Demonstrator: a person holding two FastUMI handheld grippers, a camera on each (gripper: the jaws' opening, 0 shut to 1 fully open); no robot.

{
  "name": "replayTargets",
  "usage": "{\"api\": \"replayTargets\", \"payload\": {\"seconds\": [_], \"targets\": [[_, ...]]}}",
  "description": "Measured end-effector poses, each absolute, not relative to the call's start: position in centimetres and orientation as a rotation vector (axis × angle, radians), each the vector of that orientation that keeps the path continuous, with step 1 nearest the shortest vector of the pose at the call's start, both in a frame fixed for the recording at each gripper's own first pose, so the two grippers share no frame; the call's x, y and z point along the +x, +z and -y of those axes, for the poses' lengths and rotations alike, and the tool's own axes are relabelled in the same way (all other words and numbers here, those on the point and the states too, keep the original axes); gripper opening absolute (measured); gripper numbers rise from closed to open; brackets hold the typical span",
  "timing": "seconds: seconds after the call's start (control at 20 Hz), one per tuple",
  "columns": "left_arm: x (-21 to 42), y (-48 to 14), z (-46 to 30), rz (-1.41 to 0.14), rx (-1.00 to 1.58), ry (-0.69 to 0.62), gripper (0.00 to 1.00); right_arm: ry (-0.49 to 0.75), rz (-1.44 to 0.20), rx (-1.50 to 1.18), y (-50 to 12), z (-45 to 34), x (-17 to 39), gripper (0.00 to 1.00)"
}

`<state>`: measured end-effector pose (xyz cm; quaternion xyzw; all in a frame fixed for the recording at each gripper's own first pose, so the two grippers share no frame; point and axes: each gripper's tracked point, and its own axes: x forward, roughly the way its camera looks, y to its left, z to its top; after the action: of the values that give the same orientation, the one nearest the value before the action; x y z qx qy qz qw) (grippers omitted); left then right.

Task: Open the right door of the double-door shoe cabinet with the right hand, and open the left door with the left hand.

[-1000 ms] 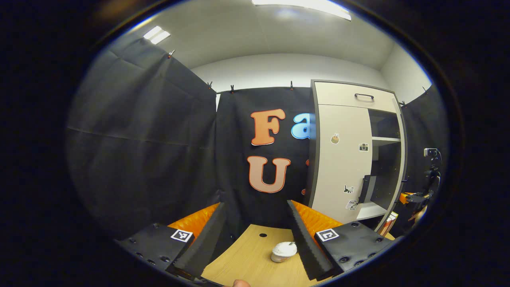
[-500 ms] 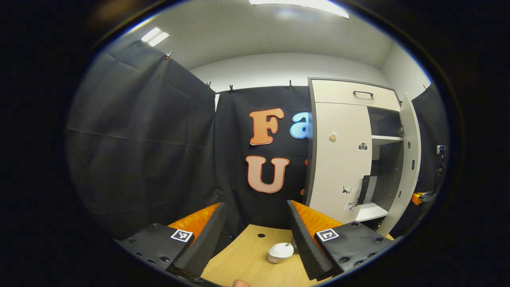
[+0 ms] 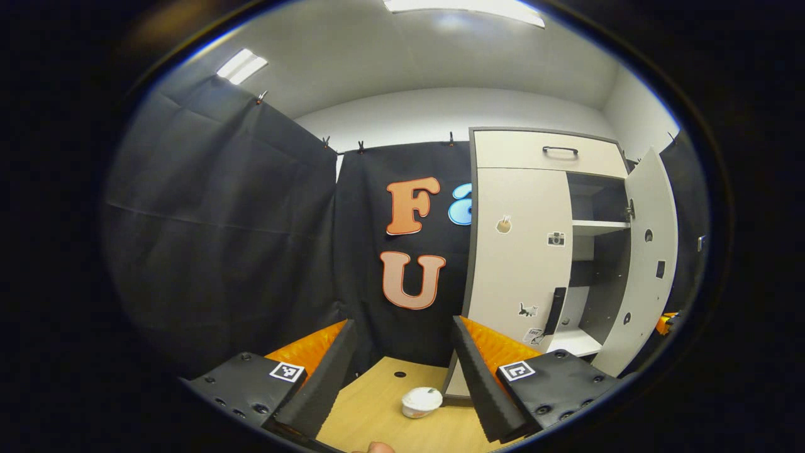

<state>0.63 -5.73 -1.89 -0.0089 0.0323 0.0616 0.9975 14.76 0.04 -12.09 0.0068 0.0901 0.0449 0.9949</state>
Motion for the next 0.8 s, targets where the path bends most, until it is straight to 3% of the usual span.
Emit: {"api": "replayTargets", "payload": {"seconds": [0.25, 0.45, 0.5, 0.55, 0.6, 0.65, 0.7, 0.8], "targets": [[4.4, -2.4, 14.3, -0.056, -0.028, 0.027, 0.97, 0.147, -0.19, 0.083, -12.1, 3.0, 15.1, 0.0], [8.1, -3.3, 22.0, -0.041, -0.035, -0.078, 0.96, 0.177, -0.158, 0.069, -11.1, 4.1, 12.2, 0.01], [9.0, -3.7, 23.9, -0.046, -0.039, -0.105, 0.96, 0.163, -0.149, 0.052, -10.7, 5.0, 11.3, 0.07], [10.0, -4.3, 25.9, -0.048, -0.04, -0.131, 0.96, 0.152, -0.142, 0.036, -10.6, 5.8, 11.0, 0.19], [11.1, -4.7, 27.4, -0.047, -0.034, -0.149, 0.96, 0.145, -0.144, 0.024, -10.7, 6.4, 10.7, 0.47], [12.0, -5.2, 28.9, -0.043, -0.027, -0.166, 0.96, 0.136, -0.149, 0.016, -10.9, 7.1, 10.6, 0.54], [13.1, -5.5, 30.3, -0.038, -0.022, -0.182, 0.97, 0.12, -0.153, 0.012, -11.1, 7.9, 10.4, 0.71], [15.1, -7.2, 32.7, -0.054, -0.016, -0.21, 0.96, 0.088, -0.16, 0.031, -11.3, 9.9, 10.1, 0.87]]}}
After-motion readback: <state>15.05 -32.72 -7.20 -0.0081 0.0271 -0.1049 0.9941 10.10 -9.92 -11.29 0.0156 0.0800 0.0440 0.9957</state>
